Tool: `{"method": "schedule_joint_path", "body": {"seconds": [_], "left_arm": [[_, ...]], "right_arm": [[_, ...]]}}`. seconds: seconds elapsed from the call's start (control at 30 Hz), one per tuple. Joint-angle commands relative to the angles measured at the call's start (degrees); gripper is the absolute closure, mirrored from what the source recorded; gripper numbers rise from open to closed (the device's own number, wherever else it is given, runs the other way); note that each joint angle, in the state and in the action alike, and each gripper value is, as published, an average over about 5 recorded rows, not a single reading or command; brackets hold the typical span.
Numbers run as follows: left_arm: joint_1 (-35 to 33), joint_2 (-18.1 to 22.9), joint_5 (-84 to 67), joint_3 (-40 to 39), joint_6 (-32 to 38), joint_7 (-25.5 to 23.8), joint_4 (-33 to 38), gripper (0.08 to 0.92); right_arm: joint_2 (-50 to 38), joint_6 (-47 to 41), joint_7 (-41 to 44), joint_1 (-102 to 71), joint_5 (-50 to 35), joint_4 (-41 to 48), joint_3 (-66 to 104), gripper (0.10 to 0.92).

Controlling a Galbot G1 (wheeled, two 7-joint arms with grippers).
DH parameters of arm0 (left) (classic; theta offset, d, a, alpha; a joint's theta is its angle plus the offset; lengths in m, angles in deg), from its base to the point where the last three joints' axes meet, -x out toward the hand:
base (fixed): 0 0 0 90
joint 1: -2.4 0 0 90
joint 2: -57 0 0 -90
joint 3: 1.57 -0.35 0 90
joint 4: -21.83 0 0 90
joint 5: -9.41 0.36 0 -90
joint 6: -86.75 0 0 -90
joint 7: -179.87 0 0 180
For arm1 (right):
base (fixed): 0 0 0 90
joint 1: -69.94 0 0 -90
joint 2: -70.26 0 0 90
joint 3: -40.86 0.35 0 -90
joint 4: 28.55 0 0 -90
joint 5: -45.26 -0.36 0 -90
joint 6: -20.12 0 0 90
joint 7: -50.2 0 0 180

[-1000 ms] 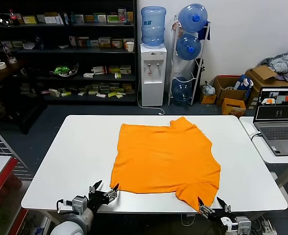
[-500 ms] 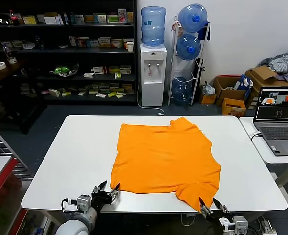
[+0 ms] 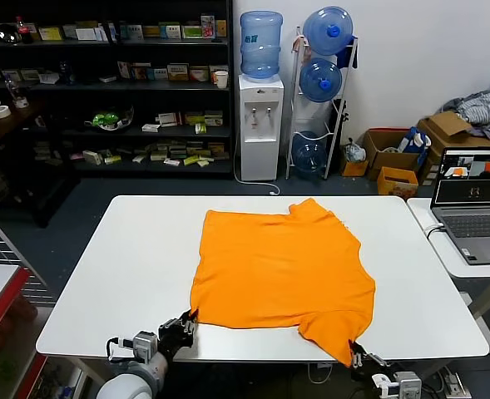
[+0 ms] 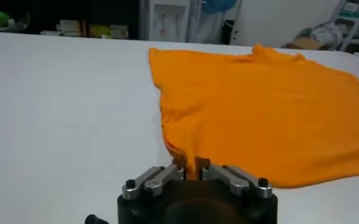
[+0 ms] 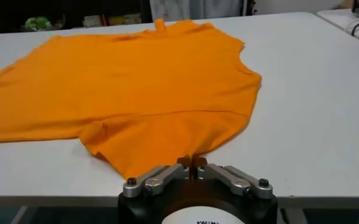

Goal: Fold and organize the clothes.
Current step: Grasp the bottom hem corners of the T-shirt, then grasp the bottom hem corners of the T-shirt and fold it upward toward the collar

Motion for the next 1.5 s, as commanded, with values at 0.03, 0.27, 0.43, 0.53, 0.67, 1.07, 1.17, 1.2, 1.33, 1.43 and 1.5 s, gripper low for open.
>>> {"method": "schedule_joint_path", "body": {"seconds": [0.03, 0.27, 0.43, 0.53, 0.67, 1.07, 1.17, 1.2, 1.33, 1.43, 1.5], "left_arm": [[-1.47, -0.65, -0.09, 0.15, 0.44, 0.03, 1.65, 0.866], [-6.40, -1.96, -0.81, 1.12, 0.78, 1.09, 5.64, 0.903], [-11.40, -3.92, -3.84, 2.93, 0.57, 2.51, 10.19, 0.903], [-14.16, -5.00, -4.97, 4.11, 0.46, 3.05, 12.60, 0.903], [-14.90, -5.57, -4.63, 5.31, 1.19, 2.97, 13.71, 0.903], [-0.03, -3.28, -1.97, 4.35, 3.15, 0.19, 5.79, 0.903], [4.21, -2.61, -2.39, 3.21, 2.99, 0.18, 3.03, 0.903], [5.38, -2.61, -2.65, 2.79, 2.91, 0.13, 2.24, 0.903], [9.26, -2.90, -4.22, 0.97, 2.47, 0.21, -0.28, 0.903], [11.85, -2.87, -4.78, -0.31, 2.24, 0.37, -2.15, 0.903], [13.41, -2.73, -4.90, -1.14, 2.22, 0.48, -3.38, 0.903]], "right_arm": [[0.08, 0.93, 0.09, -0.88, 0.00, -0.65, -0.05, 0.901], [-1.13, 6.03, 1.38, -5.55, -0.08, -3.75, 1.01, 0.901], [-2.70, 12.00, 1.49, -10.96, -0.38, -7.02, 2.46, 0.901], [-2.94, 15.87, 1.20, -14.20, 0.21, -8.20, 2.67, 0.901], [-2.16, 19.17, 0.36, -13.66, 0.17, -9.08, 2.89, 0.901], [-2.62, 14.85, -5.54, 12.67, -4.49, 0.09, -3.11, 0.901], [-2.73, 13.73, -6.40, 18.03, -5.66, 3.87, -4.66, 0.901], [-2.83, 13.39, -6.59, 19.43, -5.88, 4.89, -5.12, 0.901], [-3.36, 12.36, -7.27, 24.32, -6.60, 8.20, -7.02, 0.901], [-3.61, 11.79, -7.63, 27.19, -7.06, 10.04, -8.39, 0.901], [-3.71, 11.49, -7.77, 28.89, -7.25, 11.23, -9.40, 0.901]]}}
